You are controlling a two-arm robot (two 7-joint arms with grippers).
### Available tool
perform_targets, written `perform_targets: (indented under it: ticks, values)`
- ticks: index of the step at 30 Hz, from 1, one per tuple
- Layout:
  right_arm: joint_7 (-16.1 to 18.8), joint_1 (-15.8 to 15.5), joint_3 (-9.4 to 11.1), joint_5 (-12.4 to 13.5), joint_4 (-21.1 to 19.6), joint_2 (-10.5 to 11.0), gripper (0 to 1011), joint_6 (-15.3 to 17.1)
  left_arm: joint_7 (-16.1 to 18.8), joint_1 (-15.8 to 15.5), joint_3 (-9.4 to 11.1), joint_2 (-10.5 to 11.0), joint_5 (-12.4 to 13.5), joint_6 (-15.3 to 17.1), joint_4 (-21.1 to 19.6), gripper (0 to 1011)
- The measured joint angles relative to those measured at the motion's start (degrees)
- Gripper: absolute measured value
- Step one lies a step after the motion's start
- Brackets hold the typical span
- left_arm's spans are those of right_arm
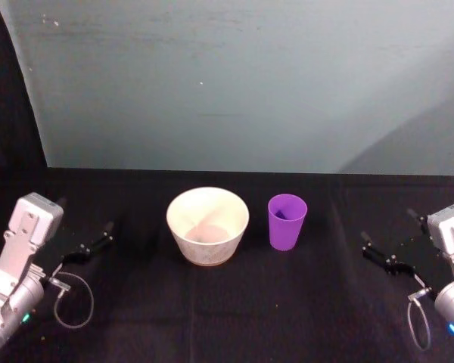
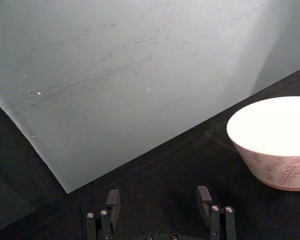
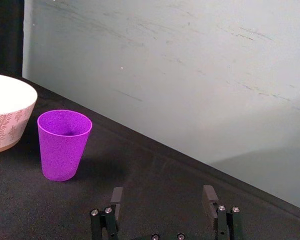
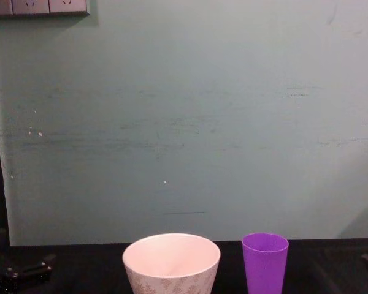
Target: Pick up the cup and pour the mung beans from the cup into the bowl.
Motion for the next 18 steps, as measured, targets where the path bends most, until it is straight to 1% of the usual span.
perform_targets:
  ticks: [18]
  values:
    - [0.00, 0.00, 0.00, 0.00, 0.00, 0.00, 1003, 0.00, 0.00, 0.00, 0.00, 0.00, 0.00, 0.00, 0.00, 1011]
